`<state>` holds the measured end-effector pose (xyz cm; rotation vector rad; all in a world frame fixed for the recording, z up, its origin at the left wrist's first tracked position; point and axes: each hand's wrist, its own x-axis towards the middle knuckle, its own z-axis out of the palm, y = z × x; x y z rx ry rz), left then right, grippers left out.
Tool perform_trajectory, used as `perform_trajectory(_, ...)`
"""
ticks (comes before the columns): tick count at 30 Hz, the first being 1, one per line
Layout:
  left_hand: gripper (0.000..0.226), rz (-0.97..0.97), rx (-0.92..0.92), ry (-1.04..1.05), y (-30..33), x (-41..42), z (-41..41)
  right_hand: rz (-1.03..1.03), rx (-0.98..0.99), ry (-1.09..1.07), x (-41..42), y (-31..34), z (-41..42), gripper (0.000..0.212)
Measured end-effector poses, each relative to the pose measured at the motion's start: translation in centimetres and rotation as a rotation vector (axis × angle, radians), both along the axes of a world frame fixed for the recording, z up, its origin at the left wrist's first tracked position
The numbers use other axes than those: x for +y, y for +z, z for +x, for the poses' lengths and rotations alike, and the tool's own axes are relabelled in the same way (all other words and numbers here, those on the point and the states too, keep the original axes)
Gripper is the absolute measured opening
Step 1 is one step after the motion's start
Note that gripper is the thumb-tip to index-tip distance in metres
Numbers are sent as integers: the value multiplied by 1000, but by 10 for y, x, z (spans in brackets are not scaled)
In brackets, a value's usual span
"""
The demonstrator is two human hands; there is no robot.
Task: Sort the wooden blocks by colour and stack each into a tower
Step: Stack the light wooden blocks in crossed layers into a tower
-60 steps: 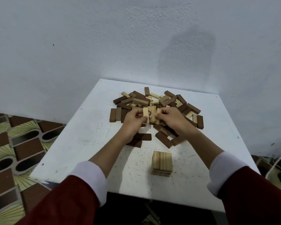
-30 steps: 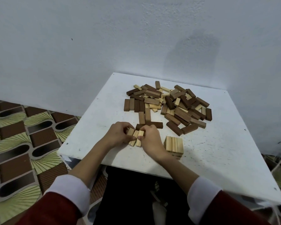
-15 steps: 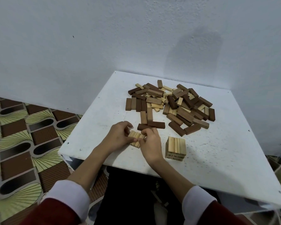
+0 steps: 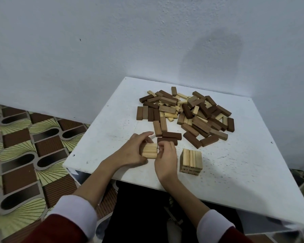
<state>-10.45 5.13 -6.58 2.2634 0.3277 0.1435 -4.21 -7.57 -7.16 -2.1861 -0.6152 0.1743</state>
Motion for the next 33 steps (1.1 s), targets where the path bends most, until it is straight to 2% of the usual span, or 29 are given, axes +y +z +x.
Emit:
perform_trajectory(6, 77, -65, -150, 72, -14, -5, -7, 74, 34, -9, -7, -2, -3, 32)
perform_trajectory(14, 76, -62, -197, 115, -17, -8, -7, 100, 60, -9, -7, -4, -2, 39)
perform_trajectory(33, 69, -12, -238, 154, -18, -13, -8, 179, 48, 0, -7, -13, -1, 28)
